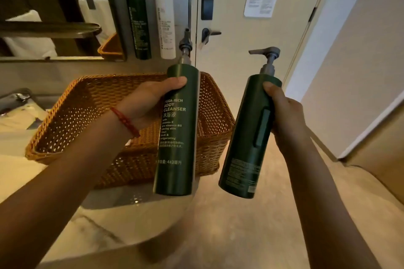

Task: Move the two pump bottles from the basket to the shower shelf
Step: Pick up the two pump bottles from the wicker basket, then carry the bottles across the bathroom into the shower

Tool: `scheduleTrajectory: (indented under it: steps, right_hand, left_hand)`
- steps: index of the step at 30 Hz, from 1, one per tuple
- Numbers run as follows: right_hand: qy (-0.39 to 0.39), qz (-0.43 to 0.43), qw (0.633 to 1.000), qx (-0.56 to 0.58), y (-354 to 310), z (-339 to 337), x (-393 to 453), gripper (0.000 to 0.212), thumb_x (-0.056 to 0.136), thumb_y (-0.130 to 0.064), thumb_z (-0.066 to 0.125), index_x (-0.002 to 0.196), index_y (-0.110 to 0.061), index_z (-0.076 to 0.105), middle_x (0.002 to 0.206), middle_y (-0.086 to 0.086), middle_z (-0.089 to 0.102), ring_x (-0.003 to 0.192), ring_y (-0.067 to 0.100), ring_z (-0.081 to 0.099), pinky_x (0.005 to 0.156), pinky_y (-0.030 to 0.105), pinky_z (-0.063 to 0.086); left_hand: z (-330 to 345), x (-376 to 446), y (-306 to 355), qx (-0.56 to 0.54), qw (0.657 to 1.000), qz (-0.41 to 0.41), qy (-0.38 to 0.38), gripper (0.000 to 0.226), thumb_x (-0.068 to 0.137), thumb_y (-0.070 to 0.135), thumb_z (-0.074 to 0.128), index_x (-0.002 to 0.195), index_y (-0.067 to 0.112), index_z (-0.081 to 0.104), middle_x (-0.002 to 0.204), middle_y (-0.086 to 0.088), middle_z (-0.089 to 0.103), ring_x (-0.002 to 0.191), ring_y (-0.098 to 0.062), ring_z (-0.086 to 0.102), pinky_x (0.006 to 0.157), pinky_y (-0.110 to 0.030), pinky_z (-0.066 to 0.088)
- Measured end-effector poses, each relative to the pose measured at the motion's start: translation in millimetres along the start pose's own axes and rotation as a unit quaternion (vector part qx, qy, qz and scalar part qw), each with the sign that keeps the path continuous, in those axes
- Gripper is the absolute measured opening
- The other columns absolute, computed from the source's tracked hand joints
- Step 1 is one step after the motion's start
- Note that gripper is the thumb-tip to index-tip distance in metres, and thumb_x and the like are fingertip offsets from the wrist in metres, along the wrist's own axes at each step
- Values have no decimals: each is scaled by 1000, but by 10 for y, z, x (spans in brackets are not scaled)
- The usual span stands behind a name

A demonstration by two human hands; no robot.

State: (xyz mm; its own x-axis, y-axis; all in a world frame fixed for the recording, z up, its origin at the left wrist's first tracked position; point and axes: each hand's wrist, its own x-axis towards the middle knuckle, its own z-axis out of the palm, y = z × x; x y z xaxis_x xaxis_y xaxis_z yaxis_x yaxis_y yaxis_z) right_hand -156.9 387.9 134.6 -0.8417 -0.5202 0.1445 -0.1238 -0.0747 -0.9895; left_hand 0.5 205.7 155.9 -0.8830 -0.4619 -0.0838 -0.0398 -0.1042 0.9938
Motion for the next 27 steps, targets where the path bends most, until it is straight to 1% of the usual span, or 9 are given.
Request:
scheduleTrajectory:
  steps: [2, 5, 8, 10, 12, 15, 19, 23, 27]
  right_hand:
    - [-15, 4, 1000, -9, 65, -205, -119, 24, 75, -50, 57, 74, -26, 56, 76, -3, 64, 67, 9, 65, 53, 20, 48]
    - [-54, 7, 998, -21, 199, -487, -333, 23, 75, -50, 57, 72, -27, 56, 70, -8, 66, 62, 7, 66, 50, 16, 48]
    - [-110, 13, 993, -27, 335, -666, -586, 21, 77, -48, 57, 72, -27, 58, 60, -19, 68, 62, -1, 65, 44, 9, 47]
    - [-153, 28, 987, -27, 427, -722, -778, 20, 76, -46, 58, 71, -27, 60, 60, -22, 68, 62, -1, 65, 44, 9, 46]
    - [-201, 48, 978, -21, 514, -736, -991, 22, 69, -49, 62, 71, -27, 63, 61, -20, 69, 62, 1, 65, 44, 10, 46]
    - [-266, 72, 961, -15, 646, -687, -1301, 41, 56, -58, 59, 77, -23, 65, 65, -15, 71, 63, 6, 67, 46, 12, 47]
    - [-337, 107, 935, -14, 775, -508, -1678, 52, 52, -59, 61, 84, -19, 66, 64, -11, 72, 60, 9, 67, 46, 14, 48]
    - [-406, 108, 907, -25, 847, -269, -2100, 44, 53, -61, 62, 75, -22, 67, 62, -11, 71, 58, 7, 66, 44, 14, 47]
    - [-479, 115, 869, -44, 859, -15, -2608, 26, 72, -45, 63, 74, -19, 66, 60, -7, 70, 55, 8, 65, 45, 16, 48]
  left_hand:
    - [217, -202, -148, -12, 1000, -7, 23, 51, 57, 40, 71, 98, 11, 59, 72, 1, 71, 69, -16, 65, 57, -25, 55]
    - [562, -531, -461, -36, 997, -28, 67, 80, 42, 45, 79, 108, 7, 56, 80, -4, 68, 73, -18, 65, 62, -29, 55]
    - [888, -913, -776, -59, 987, -45, 144, 65, 52, 40, 71, 107, 7, 56, 94, -11, 64, 85, -25, 62, 77, -39, 53]
    - [1047, -1193, -957, -58, 978, -57, 194, 63, 48, 43, 70, 100, 8, 60, 94, -13, 63, 86, -27, 61, 82, -42, 48]
    - [1173, -1486, -1125, -58, 968, -74, 234, 57, 47, 42, 76, 92, 10, 62, 86, -10, 65, 81, -25, 62, 75, -39, 50]
    - [1301, -1933, -1372, -82, 941, -92, 315, 50, 41, 42, 78, 78, 12, 64, 66, -1, 70, 65, -17, 65, 60, -28, 52]
    - [1414, -2568, -1625, -105, 908, -88, 395, 39, 48, 36, 76, 77, 13, 64, 63, 3, 69, 67, -17, 64, 62, -28, 50]
    - [1530, -3221, -1848, -138, 855, -90, 492, 28, 55, 24, 76, 77, 11, 64, 67, -2, 67, 69, -21, 62, 63, -30, 50]
    - [1634, -3898, -2067, -167, 800, -90, 569, 9, 70, 20, 67, 75, 13, 65, 59, 4, 69, 66, -18, 62, 64, -29, 51]
